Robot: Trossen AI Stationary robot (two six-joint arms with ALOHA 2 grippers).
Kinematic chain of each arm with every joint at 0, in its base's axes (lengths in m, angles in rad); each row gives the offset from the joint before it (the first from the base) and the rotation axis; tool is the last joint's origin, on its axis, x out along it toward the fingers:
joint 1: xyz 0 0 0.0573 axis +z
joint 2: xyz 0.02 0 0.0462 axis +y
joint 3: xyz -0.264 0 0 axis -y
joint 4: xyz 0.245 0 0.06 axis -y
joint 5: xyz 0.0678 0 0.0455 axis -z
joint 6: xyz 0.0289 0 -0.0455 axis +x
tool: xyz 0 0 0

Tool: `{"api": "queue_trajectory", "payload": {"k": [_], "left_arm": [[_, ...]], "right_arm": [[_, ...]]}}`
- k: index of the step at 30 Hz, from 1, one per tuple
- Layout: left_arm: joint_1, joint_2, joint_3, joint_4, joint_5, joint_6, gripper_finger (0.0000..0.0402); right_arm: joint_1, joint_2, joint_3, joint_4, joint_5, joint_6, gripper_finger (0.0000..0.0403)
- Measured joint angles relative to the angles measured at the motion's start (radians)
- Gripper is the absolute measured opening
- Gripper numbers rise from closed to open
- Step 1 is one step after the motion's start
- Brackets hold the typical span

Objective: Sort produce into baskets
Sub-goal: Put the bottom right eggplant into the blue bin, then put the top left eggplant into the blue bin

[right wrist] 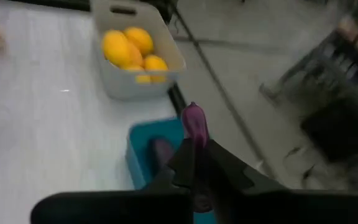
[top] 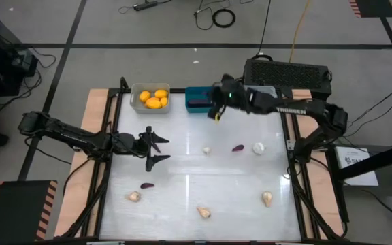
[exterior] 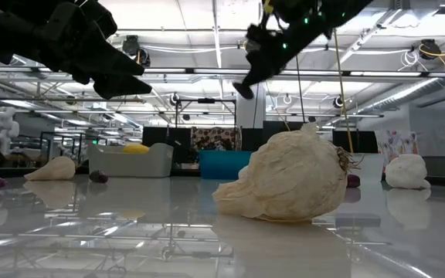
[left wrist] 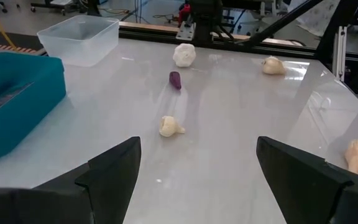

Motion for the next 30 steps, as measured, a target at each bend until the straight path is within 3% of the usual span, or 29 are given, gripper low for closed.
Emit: {"api": "queue_trajectory", "payload": {"k": [4, 14, 23, 26, 30], "left_arm": [[-0.001, 0.0, 0.0, -0.004, 0.0, 0.011, 0.0327], [0.006, -0.001, 0.0, -0.031, 0.004, 0.02, 0.0327], [0.006, -0.001, 0.0, -0.031, 0.004, 0.02, 0.0327], [0.006, -0.001, 0.0, -0.031, 0.004, 0.02, 0.0327], [0.006, -0.001, 0.0, -0.031, 0.004, 0.021, 0.0327]], "right_arm": [[-0.1, 0.05, 0.002, 0.04, -0.117, 0.089, 0.0024], [-0.142, 0.209, 0.0, 0.062, -0.135, 0.122, 0.0106], [-0.142, 0.207, 0.0, 0.057, -0.15, 0.159, 0.015], [-0.14, 0.174, 0.03, -0.028, -0.158, 0.179, 0.0153], [-0.127, 0.158, 0.133, -0.274, -0.169, 0.262, 0.0153]]}}
